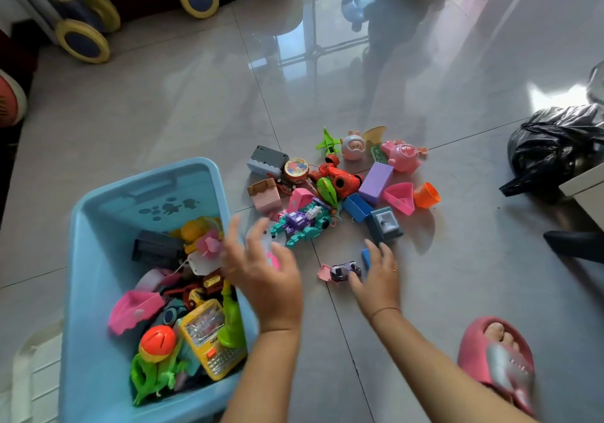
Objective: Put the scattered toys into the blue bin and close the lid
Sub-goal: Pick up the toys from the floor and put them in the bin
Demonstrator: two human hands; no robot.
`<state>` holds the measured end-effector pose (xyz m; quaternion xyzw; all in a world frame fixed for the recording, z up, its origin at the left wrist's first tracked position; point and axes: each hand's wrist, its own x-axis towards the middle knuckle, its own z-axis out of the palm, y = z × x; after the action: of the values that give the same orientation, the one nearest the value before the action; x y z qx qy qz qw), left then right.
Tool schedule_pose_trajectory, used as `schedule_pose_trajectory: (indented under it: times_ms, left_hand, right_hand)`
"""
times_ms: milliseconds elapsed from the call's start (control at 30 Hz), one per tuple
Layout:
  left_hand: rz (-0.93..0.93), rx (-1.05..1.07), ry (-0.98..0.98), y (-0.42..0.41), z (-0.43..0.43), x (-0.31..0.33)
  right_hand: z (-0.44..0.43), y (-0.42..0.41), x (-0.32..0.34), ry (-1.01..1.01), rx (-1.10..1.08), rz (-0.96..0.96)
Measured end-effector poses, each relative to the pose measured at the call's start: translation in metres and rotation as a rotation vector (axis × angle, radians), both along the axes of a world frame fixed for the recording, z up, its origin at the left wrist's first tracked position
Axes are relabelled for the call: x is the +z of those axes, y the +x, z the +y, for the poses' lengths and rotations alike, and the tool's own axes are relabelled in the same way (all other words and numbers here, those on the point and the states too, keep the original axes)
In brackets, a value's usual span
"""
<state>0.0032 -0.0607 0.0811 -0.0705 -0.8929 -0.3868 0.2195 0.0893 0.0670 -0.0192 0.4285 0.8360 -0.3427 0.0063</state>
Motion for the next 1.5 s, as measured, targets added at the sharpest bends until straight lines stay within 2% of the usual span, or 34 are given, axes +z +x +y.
schedule_pose_trajectory:
  times_ms: [100,167,300,400,567,633,700,833,900,967,1067,1167,1267,1333,1500]
  left_hand:
    - [-0.127,-0.315,-0.117,0.029,0.044,-0.042]
    - [-0.303,-0.472,-0.293,0.04,0.056,-0.079]
    - [-0.639,-0.636,-0.72,0.039,0.053,-0.133]
    - [-0.597,-0.67,-0.898,0.026,0.05,-0.149]
    - [-0.462,-0.671,-0.912,0.024,0.065,-0.159]
    - [-0.536,-0.665,-0.879,0.029,0.069,-0.154]
    - [-0.534,-0.624,-0.77,0.031,0.073,-0.147]
    - [-0.485,-0.51,-0.337,0.026,0.065,-0.105]
    - [-0.403,-0.484,-0.117,0.019,0.057,-0.063]
    - [-0.215,-0.363,0.031,0.006,0.039,-0.017]
    - [-0.025,0.026,0.1,-0.025,-0.011,0.026]
    - [-0.159,0.358,0.13,-0.057,-0.063,0.026]
    - [-0.293,0.393,0.068,-0.08,-0.09,0.014]
    - [-0.262,0.411,0.026,-0.09,-0.13,0.028]
    - [-0.305,0.386,0.021,-0.102,-0.139,0.016]
  right_hand:
    - [0.03,0.017,-0.021,0.015,0.154,-0.236]
    - [0.042,0.019,-0.029,0.035,0.251,-0.339]
    - [0.05,0.009,-0.038,0.055,0.314,-0.372]
    - [0.045,0.007,-0.045,0.032,0.263,-0.302]
    - [0.026,0.015,-0.054,0.014,0.164,-0.246]
    - [0.022,0.018,-0.053,-0.023,0.103,-0.213]
    - [0.02,0.019,-0.048,-0.064,0.013,-0.155]
    - [0.008,0.005,-0.014,-0.063,-0.163,0.145]
    - [-0.009,-0.014,0.015,-0.097,-0.193,0.334]
    - [-0.033,-0.034,0.047,-0.119,-0.128,0.492]
    - [-0.081,-0.057,0.092,-0.192,0.088,0.658]
    - [-0.119,-0.078,0.11,-0.199,0.361,0.683]
    - [-0.138,-0.102,0.107,-0.203,0.461,0.633]
    - [-0.167,-0.118,0.126,-0.215,0.529,0.599]
    - [-0.164,-0.131,0.117,-0.215,0.515,0.57]
